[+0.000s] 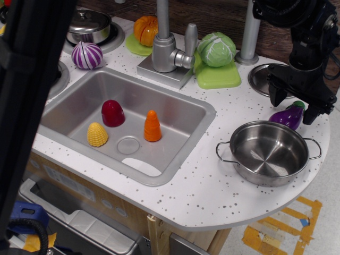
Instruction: Put eggplant in pot or pan
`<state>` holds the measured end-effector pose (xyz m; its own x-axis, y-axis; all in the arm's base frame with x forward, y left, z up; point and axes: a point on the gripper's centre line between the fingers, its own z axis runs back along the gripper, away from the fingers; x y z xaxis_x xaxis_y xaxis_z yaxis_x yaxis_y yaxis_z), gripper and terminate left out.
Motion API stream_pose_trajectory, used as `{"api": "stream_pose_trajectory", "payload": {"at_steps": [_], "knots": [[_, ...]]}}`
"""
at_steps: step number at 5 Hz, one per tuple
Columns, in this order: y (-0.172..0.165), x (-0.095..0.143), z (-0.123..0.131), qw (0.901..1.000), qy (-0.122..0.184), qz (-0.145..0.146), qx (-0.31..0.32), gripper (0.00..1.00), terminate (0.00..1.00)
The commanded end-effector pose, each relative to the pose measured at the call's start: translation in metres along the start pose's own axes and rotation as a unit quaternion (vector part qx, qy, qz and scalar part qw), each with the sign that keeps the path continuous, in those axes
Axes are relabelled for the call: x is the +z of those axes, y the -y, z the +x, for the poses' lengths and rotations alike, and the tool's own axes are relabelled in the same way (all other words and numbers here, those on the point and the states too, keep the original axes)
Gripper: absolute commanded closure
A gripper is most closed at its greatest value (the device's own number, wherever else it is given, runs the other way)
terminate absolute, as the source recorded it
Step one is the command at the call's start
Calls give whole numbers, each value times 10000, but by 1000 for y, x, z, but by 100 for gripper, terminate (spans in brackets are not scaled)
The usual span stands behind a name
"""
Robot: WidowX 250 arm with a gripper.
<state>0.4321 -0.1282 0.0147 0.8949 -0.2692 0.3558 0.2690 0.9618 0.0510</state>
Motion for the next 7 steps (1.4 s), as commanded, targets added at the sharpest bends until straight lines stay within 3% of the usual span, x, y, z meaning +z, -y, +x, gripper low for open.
{"api": "stream_pose_trajectory", "payload": {"at_steps": [1, 2, 3, 5, 6, 7], "knots": [[5, 7, 7, 9995, 314, 61, -88, 0, 0], [3, -4, 5, 9990, 434, 28, -97, 0, 0], [3, -8, 4, 9988, 485, 79, -50, 100, 0], [-7, 21, 18, 9992, 279, 226, -198, 100, 0], [-21, 61, 39, 9980, 69, 430, -448, 100, 0], [-19, 86, 43, 9965, -73, 656, -519, 100, 0]]}}
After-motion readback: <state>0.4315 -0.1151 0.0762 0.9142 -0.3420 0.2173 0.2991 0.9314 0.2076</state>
